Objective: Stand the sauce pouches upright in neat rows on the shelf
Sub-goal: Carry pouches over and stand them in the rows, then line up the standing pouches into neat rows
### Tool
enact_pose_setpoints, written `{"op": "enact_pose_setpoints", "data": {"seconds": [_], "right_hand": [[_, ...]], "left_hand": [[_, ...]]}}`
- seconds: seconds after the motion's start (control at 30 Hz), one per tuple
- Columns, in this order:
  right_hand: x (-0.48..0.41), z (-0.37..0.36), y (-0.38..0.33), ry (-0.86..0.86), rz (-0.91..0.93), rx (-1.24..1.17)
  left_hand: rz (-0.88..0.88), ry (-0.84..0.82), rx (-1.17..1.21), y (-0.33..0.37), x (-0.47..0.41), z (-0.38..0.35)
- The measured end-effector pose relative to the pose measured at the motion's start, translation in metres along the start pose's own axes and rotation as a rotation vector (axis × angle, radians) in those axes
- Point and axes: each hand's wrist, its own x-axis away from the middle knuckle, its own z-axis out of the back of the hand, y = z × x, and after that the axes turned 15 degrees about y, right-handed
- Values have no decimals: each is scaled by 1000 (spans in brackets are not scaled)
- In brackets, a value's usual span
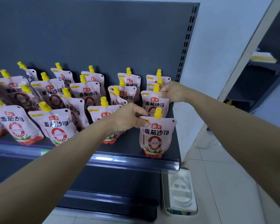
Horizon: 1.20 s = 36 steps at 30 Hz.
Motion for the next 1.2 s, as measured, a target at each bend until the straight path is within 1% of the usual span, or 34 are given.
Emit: {"op": "enact_pose_setpoints", "data": {"seconds": [0.13, 0.2, 0.33, 0.47, 0.63, 1.03, 1.1, 1.2], "right_hand": [[4, 6, -4, -38, -22, 61], [6, 7, -2, -47, -67, 46], [10, 9, 1, -118, -84, 30], [11, 8, 2, -122, -90, 14], [16, 3, 0, -95, -118, -49], [21, 4, -7, -113, -124, -39], [21, 4, -7, -112, -123, -35], [23, 4, -11, -110, -117, -28]], "left_hand": [[-24, 36, -14, -4, -1, 1], [-45, 17, -39, -4, -2, 2], [-52, -7, -53, -4, -3, 6], [-49, 18, -67, -6, -3, 8], [-56, 8, -60, -5, -2, 11], [-38, -9, -70, -9, -1, 18], [-51, -27, -98, -8, 0, 20], [-84, 7, -128, -7, 1, 23]]}}
